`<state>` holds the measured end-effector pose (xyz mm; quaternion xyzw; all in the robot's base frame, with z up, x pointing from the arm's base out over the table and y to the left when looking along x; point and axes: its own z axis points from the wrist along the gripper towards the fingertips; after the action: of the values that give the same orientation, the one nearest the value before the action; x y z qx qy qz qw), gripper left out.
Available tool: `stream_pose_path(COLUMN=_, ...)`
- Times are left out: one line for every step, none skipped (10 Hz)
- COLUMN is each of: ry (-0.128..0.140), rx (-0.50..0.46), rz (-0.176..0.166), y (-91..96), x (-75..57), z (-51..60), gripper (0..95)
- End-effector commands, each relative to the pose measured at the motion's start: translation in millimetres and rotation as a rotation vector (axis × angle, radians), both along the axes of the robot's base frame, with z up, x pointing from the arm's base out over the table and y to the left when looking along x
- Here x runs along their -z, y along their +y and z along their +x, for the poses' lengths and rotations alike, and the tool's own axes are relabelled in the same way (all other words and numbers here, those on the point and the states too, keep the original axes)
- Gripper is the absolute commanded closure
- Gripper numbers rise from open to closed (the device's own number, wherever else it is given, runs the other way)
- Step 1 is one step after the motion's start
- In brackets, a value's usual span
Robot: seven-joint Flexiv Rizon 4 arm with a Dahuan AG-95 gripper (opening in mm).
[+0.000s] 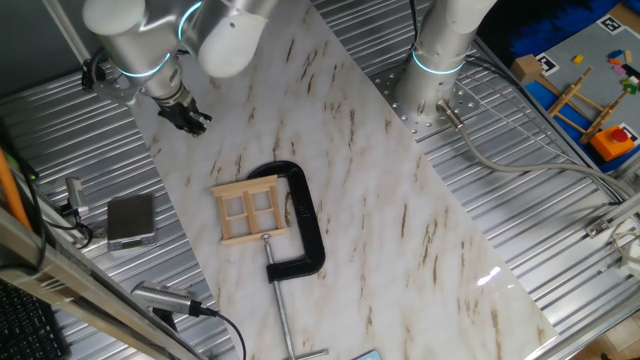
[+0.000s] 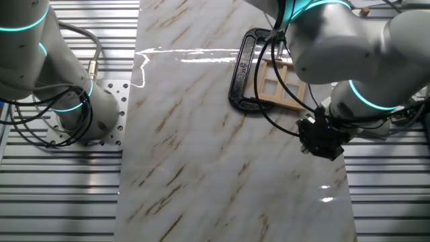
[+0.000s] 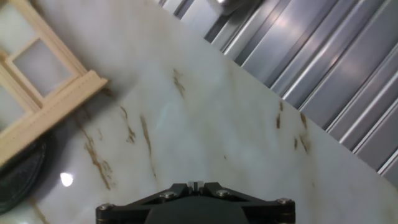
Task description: Close a sliding window
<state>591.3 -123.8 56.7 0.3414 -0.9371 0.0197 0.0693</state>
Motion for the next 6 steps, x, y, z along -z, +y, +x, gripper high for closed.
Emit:
stream_pose_path(ry=-0.006, rx=0.073, rz=-0.010, y=-0.9, x=-0.1, z=-0.2, gripper=95.0)
stream_pose_path(ry=-0.006, rx=0.076, rz=-0.009, y=-0.9, x=-0.1, z=-0.2, gripper=95.0)
stream_pose_path(ry=-0.007, rx=0.083, rz=-0.009, y=-0.9, x=-0.1, z=-0.2, gripper=95.0)
stream_pose_path(ry=-0.007, rx=0.086, rz=-0.010, y=-0.9, x=-0.1, z=-0.2, gripper=95.0)
stream_pose_path(ry=-0.007, rx=0.088, rz=-0.011, y=-0.9, x=-0.1, z=-0.2, gripper=95.0)
stream_pose_path(ry=-0.007, rx=0.091, rz=-0.011, y=-0.8, x=0.2, z=0.0, gripper=95.0)
